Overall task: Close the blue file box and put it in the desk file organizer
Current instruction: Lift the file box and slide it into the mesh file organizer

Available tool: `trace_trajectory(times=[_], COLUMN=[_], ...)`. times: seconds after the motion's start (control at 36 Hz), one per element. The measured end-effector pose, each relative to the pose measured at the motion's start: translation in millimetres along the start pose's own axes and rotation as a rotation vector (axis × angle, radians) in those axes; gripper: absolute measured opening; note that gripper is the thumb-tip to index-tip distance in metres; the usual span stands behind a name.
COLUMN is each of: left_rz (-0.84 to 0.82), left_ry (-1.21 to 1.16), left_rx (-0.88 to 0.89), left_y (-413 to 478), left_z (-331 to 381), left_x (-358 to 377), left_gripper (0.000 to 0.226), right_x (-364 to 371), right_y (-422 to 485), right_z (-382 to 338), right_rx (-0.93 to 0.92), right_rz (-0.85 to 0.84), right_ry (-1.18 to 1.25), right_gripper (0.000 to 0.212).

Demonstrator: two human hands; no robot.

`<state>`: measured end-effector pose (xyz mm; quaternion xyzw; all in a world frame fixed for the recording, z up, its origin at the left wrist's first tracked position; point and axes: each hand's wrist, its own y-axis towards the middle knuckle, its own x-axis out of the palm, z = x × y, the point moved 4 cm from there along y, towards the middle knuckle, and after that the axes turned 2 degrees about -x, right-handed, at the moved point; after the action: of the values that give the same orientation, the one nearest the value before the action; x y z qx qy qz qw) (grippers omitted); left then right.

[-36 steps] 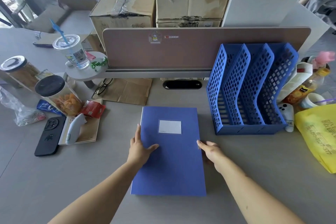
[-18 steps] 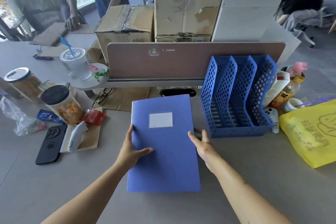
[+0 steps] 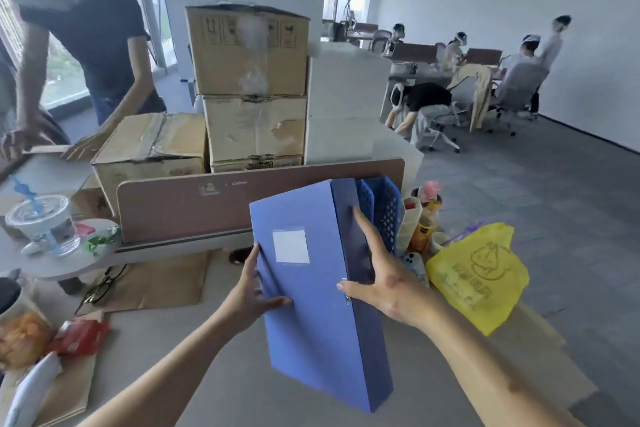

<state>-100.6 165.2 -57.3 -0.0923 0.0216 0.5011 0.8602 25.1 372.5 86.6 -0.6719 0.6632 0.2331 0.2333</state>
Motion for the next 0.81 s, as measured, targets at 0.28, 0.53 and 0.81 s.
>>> trace_trajectory(times=[0.28,0.53,0.81], left_rz=[-0.123,-0.263,-0.349], left_ry=[0.067,0.042,0.133], left_rx=[-0.191,-0.231,-0.177], left_y=[36,78,122], left_z=[60,123,143], left_x=[75,103,87], left_gripper=[0.117,0.109,0.147], right_x=[-40,-41,-27], right_y=[-29,-12,26], right_z=[8,22,49], right_rx=[-0.005,0.004,-0.013], right_rz=[0.362,0.546,0.595], right_ry=[-0.232,-0.275,-0.252], right_gripper=[0.089,0.092,0.09])
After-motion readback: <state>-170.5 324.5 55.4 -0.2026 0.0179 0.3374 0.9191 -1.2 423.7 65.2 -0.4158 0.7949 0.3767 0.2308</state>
